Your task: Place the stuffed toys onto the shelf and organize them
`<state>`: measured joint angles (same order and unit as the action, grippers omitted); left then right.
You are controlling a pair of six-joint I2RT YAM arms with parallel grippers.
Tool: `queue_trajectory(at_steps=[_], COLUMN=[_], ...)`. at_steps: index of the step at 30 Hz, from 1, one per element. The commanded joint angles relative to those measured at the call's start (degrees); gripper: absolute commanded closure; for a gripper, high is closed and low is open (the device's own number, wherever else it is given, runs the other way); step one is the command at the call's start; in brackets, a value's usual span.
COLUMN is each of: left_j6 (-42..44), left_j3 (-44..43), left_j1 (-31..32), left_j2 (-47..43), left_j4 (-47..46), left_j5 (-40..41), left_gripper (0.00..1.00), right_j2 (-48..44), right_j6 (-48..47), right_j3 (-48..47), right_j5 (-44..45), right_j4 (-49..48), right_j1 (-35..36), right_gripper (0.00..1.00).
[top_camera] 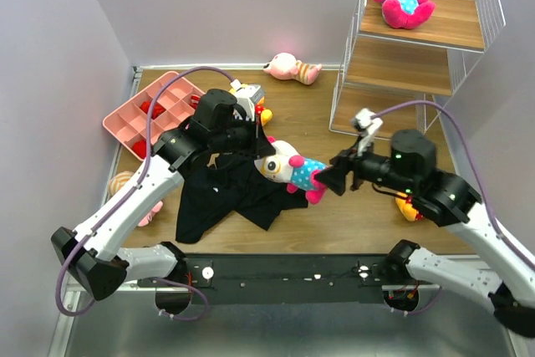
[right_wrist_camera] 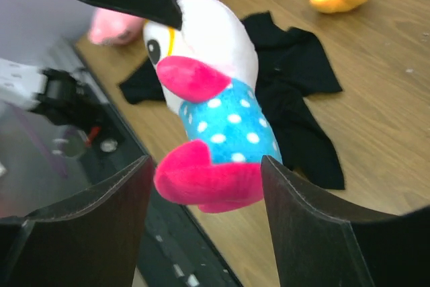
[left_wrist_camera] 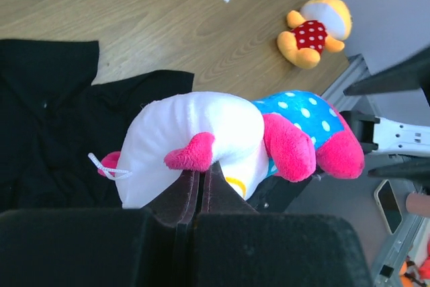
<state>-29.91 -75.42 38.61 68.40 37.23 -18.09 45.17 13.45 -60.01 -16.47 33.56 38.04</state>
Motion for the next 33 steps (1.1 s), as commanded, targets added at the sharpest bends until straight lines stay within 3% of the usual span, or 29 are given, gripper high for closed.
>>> queue_trajectory(at_steps=[1,12,17,18,19,22,23,25,26,27,28,29,33], left_j6=[-2.08,-1.38,-1.81,-1.9,-1.82,-2.08,-1.99,-2.08,-2.08,-1.99,-1.47,-1.38,-0.59], left_j3=[-0.26,0.18,1.06,1.15,1.24,1.24,1.15,0.98,0.36,0.01,-0.43,-0.87,-4.29], left_j1=[-1.96,-4.42,-4.86,-4.95,-4.95,-4.95,-5.04,-5.04,-5.04,-5.12,-5.12,-5.12,-5.56], left_j2=[2.08,2.09,2.61,2.7,2.79,2.7,2.62,2.35,2.44,2.44,2.26,2.0,-0.28], left_j4=[4.08,5.22,4.25,3.99,3.9,3.64,3.46,2.85,2.84,3.11,3.28,3.46,4.33], left_j5=[0.34,-1.95,-4.41,-4.94,-5.2,-6.43,-6.96,-8.1,-8.19,-8.19,-7.84,-6.19,2.34], left_gripper=[1.0,1.0,1.0,1.0,1.0,1.0,1.0,1.0,0.9,0.73,0.56,0.3,0.06], right_j2=[6.42,14.51,14.6,14.51,14.34,14.25,14.16,13.29,12.58,11.18,10.56,9.95,8.53], right_j6=[-4.4,-6.77,-8.09,-8.09,-8.27,-8.27,-8.09,-7.48,-6.43,-5.9,-4.94,-3.19,-0.1], right_j3=[-4.41,-3.98,-1.08,-0.81,-0.55,-0.11,-0.11,-0.37,-0.46,-0.98,-2.9,-4.4,-12.92], right_j5=[24.1,47.21,47.93,48.2,48.2,48.2,48.2,47.76,47.24,45.58,44.43,43.46,41.43], right_j4=[2.57,5.73,1.17,0.63,0.02,-0.69,-0.6,-0.69,-1.13,-1.13,-0.61,0.44,4.57], right_j1=[14.76,28.84,29.28,29.28,29.28,29.2,29.28,29.28,29.2,29.19,29.28,29.28,29.28], right_gripper=[0.28,0.29,0.35,0.39,0.55,0.77,0.9,0.99,0.99,0.99,0.99,0.99,0.99])
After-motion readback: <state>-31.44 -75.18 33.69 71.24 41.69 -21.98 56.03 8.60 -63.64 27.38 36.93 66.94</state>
